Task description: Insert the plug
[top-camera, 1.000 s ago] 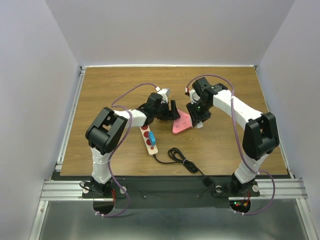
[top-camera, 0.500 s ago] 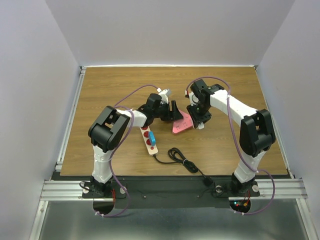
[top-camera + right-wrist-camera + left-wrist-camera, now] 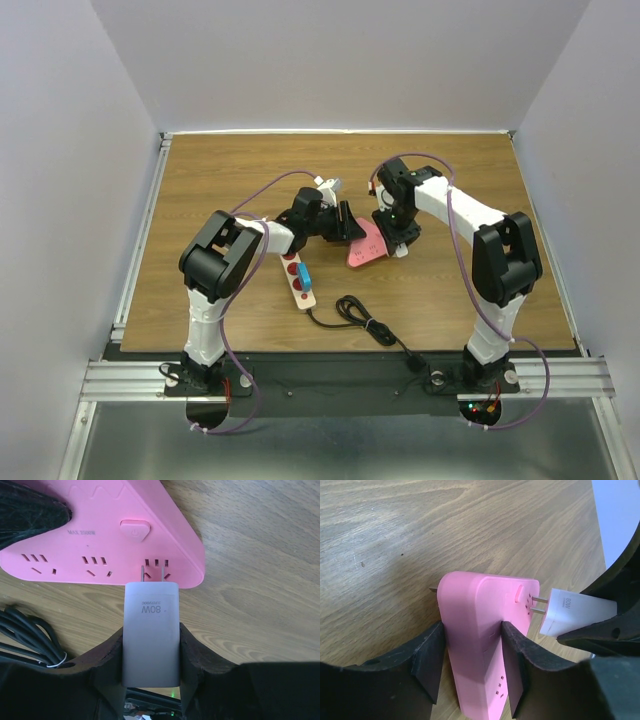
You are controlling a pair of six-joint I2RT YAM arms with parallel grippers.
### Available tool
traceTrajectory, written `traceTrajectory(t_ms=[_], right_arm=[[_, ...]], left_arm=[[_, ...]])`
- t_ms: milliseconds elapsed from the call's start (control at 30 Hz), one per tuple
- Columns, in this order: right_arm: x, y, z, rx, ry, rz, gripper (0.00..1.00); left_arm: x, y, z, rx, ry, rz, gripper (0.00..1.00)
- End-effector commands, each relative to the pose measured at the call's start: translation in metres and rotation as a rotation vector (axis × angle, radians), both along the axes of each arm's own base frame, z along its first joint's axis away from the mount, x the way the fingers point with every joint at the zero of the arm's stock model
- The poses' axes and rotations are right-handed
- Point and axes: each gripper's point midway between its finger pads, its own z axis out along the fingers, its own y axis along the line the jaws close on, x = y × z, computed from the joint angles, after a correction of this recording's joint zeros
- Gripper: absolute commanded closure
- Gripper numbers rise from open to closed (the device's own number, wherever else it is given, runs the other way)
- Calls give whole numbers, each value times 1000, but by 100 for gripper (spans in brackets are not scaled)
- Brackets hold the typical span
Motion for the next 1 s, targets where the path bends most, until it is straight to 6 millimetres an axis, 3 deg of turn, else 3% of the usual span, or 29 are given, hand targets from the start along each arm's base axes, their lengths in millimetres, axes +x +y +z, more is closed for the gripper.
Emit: traceTrajectory(t_ms=[0,333,700,967], right_arm=[[5,3,8,-13,-15,1,100],[1,-4,7,-46,-5,-17,99],[13,5,4,-32,-2,4,100],[6,6,-1,-30,22,12,100]], left_arm=[[-1,-1,2,-3,-21,-14,58],[-1,0,0,2,-23,-12,60],[-1,0,-3,9,-23,-17,61],[1,0,-3,11,-26,-15,62]])
